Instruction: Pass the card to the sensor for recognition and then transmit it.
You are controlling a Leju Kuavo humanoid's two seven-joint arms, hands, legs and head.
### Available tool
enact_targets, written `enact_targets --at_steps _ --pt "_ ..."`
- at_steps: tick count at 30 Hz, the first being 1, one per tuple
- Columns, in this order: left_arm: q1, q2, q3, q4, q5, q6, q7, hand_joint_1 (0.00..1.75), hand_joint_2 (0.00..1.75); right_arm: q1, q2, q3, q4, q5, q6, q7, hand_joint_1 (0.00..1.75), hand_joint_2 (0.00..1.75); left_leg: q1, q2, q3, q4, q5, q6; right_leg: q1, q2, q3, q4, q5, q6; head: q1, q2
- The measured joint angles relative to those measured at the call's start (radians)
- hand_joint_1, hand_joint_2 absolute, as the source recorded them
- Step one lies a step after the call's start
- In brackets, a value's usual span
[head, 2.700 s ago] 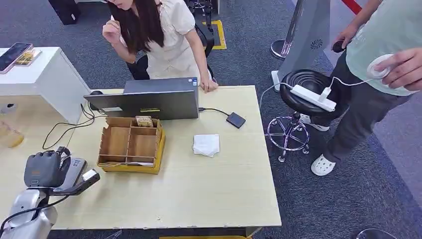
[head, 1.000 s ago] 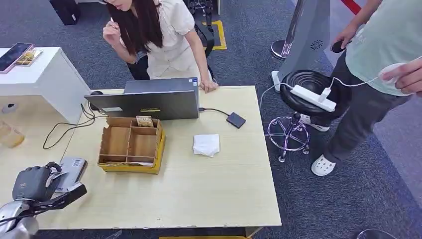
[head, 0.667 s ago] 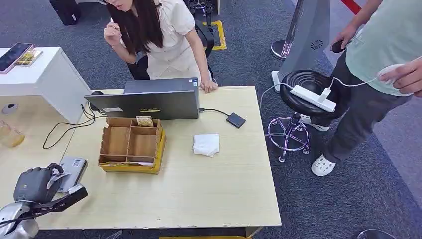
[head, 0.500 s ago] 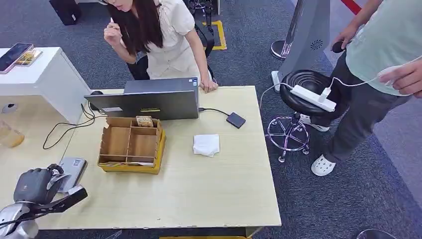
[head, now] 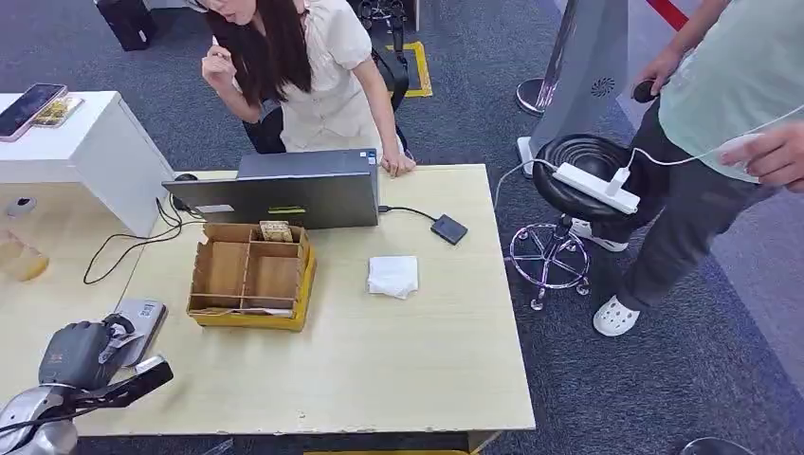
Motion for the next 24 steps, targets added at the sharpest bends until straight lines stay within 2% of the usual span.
enact_targets --at_steps 10,24 --pt "0.005 0.0 -0.005 -0.009 0.024 -0.057 0.01 1.75 1.75 0.0 0.0 0.0 0.0 0.003 -0.003 -0.002 0.0 0.0 -0.001 0.0 0.004 -0.002 0.0 0.0 -0.001 0.0 0.003 0.0 0.0 0.0 0.0 0.0" --pt "0.015 0.001 -0.005 -0.018 0.048 -0.061 0.01 1.75 1.75 0.0 0.0 0.0 0.0 0.007 -0.008 -0.01 0.0 0.0 -0.001 0.0 0.007 -0.004 0.0 0.0 -0.001 0.0 0.005 0.0 -0.001 0.0 0.0 0.0"
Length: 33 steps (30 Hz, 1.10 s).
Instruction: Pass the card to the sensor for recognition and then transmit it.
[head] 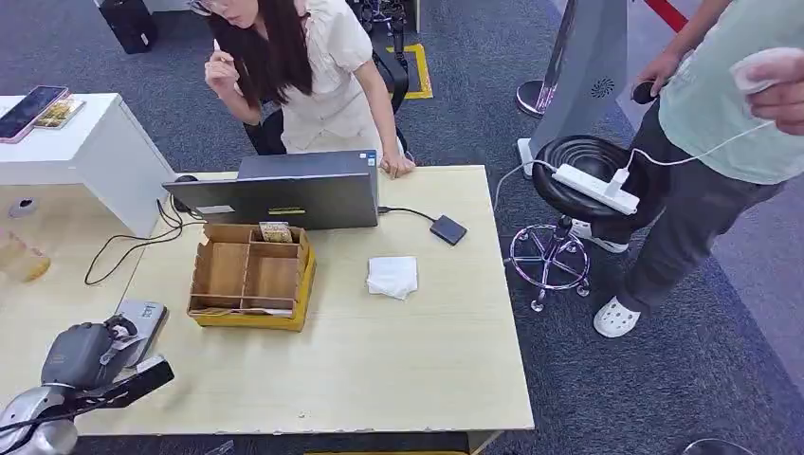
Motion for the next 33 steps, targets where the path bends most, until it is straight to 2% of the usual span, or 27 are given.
enact_targets --at_steps 2,7,10,13,19,33 --pt "0.007 -0.006 0.005 -0.006 0.05 0.027 -0.022 1.75 1.75 0.0 0.0 0.0 0.0 0.0 0.0 0.0 0.0 0.0 0.0 0.001 0.001 0.0 0.0 0.0 0.0 0.001 0.0 0.0 0.0 0.0 0.0 0.0" --pt "0.019 -0.054 0.052 -0.057 0.174 0.169 -0.088 1.75 1.75 -0.001 0.0 0.0 0.0 0.004 0.0 0.006 0.0 0.0 0.0 -0.001 -0.002 0.001 0.001 0.0 0.0 -0.001 -0.003 0.0 0.0 0.0 0.0 0.0" --pt "-0.008 -0.086 0.091 -0.109 0.267 0.216 -0.126 1.75 1.75 -0.001 0.0 0.0 0.0 0.011 0.0 0.015 0.0 0.0 0.0 -0.001 -0.004 0.001 0.001 0.0 0.0 -0.001 -0.004 0.0 0.001 0.0 0.0 0.0" --pt "-0.052 -0.109 0.128 -0.16 0.29 0.251 -0.14 1.75 1.75 -0.004 0.001 0.0 -0.001 0.018 0.0 0.02 0.0 0.0 0.0 -0.001 -0.005 0.002 0.001 0.0 0.0 0.0 -0.005 0.0 0.001 0.0 0.0 0.0" --pt "-0.116 -0.123 0.153 -0.206 0.293 0.266 -0.148 1.75 1.75 -0.007 0.003 0.0 -0.001 0.021 0.0 0.027 0.0 0.0 0.0 -0.001 -0.005 0.002 0.001 0.0 0.0 0.0 -0.005 0.0 0.001 0.0 0.0 0.0" --pt "-0.244 -0.137 0.158 -0.21 0.28 0.255 -0.148 1.75 1.75 -0.018 0.006 0.0 -0.001 0.025 0.002 0.03 0.0 0.0 0.0 0.0 -0.007 0.002 0.002 0.0 0.0 0.001 -0.007 0.0 0.001 0.0 0.0 0.0"
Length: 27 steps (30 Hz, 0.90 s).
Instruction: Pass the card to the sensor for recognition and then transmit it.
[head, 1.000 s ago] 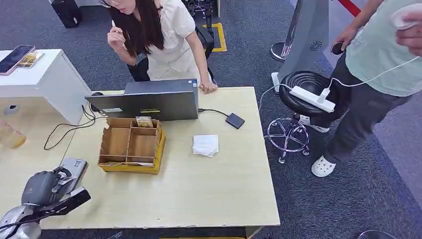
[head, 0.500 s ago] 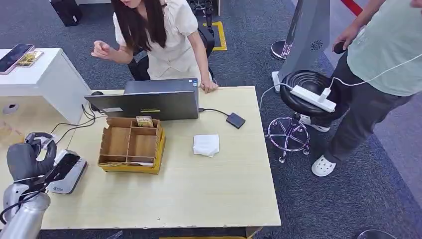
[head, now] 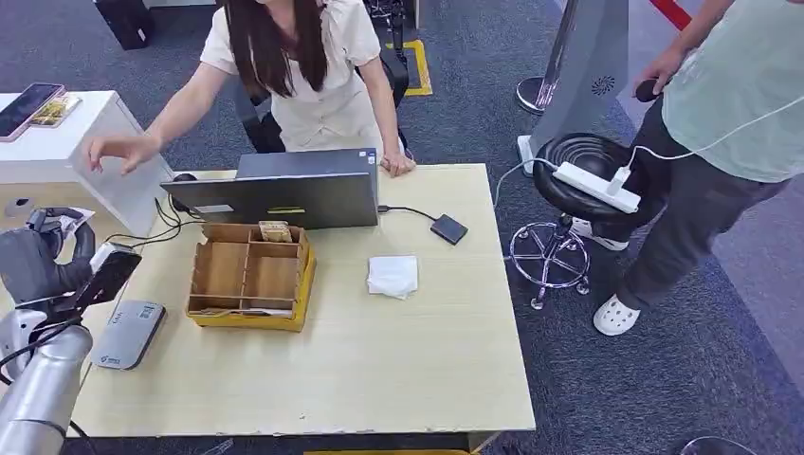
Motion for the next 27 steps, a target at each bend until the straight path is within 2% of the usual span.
enact_targets --at_steps 4,12,13,27 --pt "-0.018 -0.001 -0.011 0.003 -0.021 -0.012 -0.002 1.75 1.75 -0.001 0.002 0.0 -0.001 0.0 0.001 0.0 0.0 0.0 0.0 0.0 0.0 0.0 0.0 0.0 0.0 0.0 0.0 0.0 0.0 0.0 0.0 0.0" --pt "-0.036 0.0 -0.045 0.013 -0.086 0.024 -0.011 1.75 1.75 -0.002 0.002 0.0 -0.002 0.0 0.002 0.003 0.0 0.0 0.0 0.0 -0.001 0.0 0.0 0.0 0.0 0.0 -0.001 0.0 0.0 0.0 0.0 0.0" --pt "-0.037 0.0 -0.047 0.014 -0.087 0.029 -0.011 0.0 1.75 -0.002 0.002 0.0 -0.002 0.0 0.002 0.003 0.0 0.0 0.0 0.0 -0.001 0.0 0.0 0.0 0.0 0.0 -0.001 0.0 0.0 0.0 0.0 0.0" --pt "-0.049 -0.004 -0.092 0.048 -0.119 0.054 -0.009 0.0 1.75 -0.004 0.005 0.0 -0.003 0.0 0.003 0.004 0.0 0.0 0.0 0.0 -0.001 0.0 0.0 0.0 0.0 0.0 -0.001 0.0 0.0 0.0 0.0 0.0"
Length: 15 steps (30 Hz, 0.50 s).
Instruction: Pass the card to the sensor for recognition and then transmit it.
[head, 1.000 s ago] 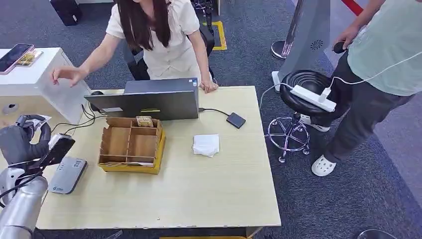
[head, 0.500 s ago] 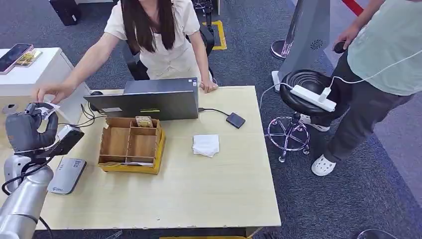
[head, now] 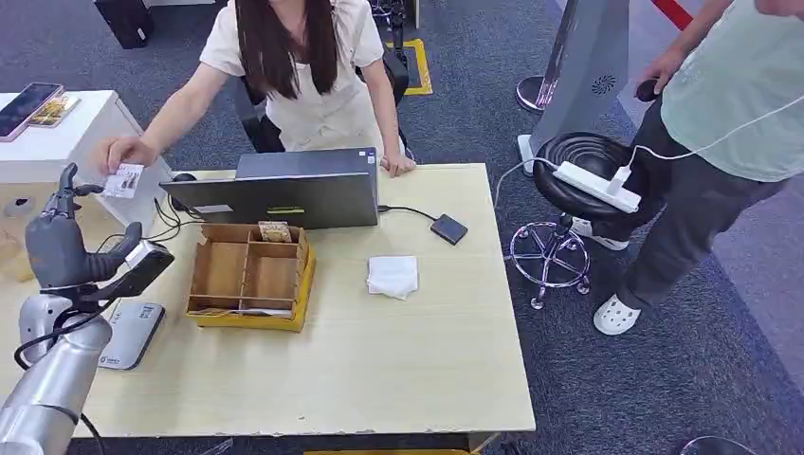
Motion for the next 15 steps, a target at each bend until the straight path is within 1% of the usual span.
enact_targets --at_steps 1,7,8,12,15 --pt "0.0 0.0 -0.003 0.003 -0.004 0.0 0.0 0.0 0.0 0.0 0.0 0.0 0.0 0.0 0.0 0.0 0.0 0.0 0.0 0.0 0.0 0.0 0.0 0.0 0.0 0.0 0.0 0.0 0.0 0.0 0.0 0.0" --pt "0.001 0.001 -0.017 0.015 -0.007 0.001 0.008 0.0 0.0 0.0 0.0 0.0 0.0 0.0 0.0 0.001 0.0 0.0 0.0 0.0 0.0 0.0 0.0 0.0 0.0 0.0 0.0 0.0 0.0 0.0 0.0 0.0" --pt "0.001 0.001 -0.018 0.017 -0.006 0.002 0.009 0.0 1.75 0.0 0.0 0.0 0.0 0.0 0.0 0.001 0.0 0.0 0.0 0.0 0.0 0.0 0.0 0.0 0.0 0.0 0.0 0.0 0.0 0.0 0.0 0.0" --pt "0.003 0.006 -0.019 0.023 0.0 0.002 0.018 0.0 1.75 0.001 0.0 0.0 0.0 0.0 0.0 0.002 0.0 0.0 0.0 0.0 0.0 0.0 0.0 0.0 0.0 0.0 0.0 0.0 0.0 0.0 0.0 0.0" --pt "0.006 0.019 -0.019 0.025 0.003 -0.006 0.019 0.0 1.75 0.0 0.0 0.0 0.0 -0.001 -0.001 0.002 0.0 0.0 0.0 0.0 -0.001 0.0 0.0 0.0 0.0 0.0 0.0 0.0 0.0 0.0 0.0 0.0"
